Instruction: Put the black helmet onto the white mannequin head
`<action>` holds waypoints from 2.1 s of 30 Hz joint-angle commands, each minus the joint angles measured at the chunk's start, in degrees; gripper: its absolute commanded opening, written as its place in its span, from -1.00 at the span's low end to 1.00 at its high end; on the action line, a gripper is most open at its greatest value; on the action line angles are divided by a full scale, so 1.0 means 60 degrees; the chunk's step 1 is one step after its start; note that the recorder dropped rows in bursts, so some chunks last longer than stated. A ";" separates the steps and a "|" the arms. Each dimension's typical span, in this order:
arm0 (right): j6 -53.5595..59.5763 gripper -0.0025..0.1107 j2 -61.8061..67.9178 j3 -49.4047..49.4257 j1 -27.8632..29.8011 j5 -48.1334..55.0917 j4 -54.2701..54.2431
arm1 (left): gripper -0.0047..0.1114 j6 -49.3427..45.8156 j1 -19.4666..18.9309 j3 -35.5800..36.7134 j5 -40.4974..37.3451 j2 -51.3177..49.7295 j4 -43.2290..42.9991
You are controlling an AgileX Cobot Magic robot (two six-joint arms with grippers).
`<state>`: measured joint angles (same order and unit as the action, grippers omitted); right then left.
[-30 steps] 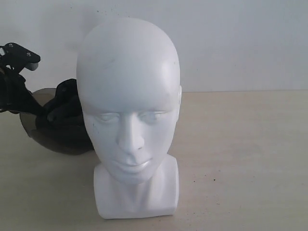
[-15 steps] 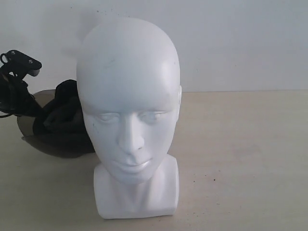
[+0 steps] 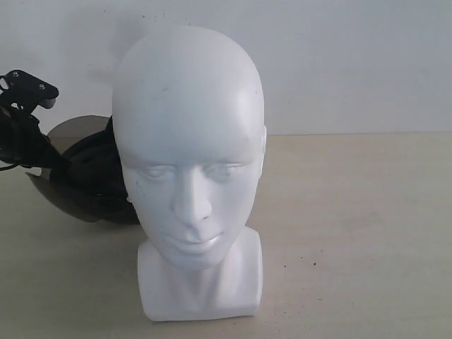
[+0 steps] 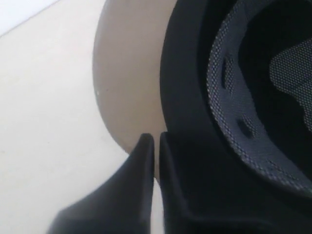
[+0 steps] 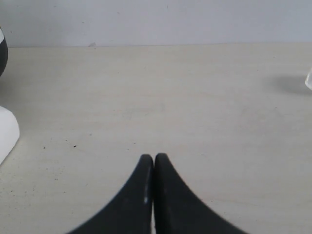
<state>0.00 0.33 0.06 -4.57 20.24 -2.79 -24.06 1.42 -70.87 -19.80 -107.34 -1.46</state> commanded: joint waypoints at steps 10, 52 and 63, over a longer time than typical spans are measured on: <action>0.0000 -0.96 -0.0055 -0.0010 0.0062 -0.0048 0.0019 | -0.84 0.0001 -0.0025 -0.0024 -0.0640 0.0159 0.0521; 0.0000 -0.96 -0.0055 -0.0010 0.0062 -0.0103 0.0055 | -0.84 -1.0963 -0.0030 -0.2596 -0.7787 0.1554 0.5934; 0.0000 -0.96 -0.0055 -0.0010 0.0062 -0.0103 0.0055 | -0.42 -0.9663 -0.0012 -0.2596 -0.7846 0.1554 0.5847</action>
<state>0.00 0.33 0.06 -4.57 20.24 -2.79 -84.76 1.17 -85.88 -66.39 -98.38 33.57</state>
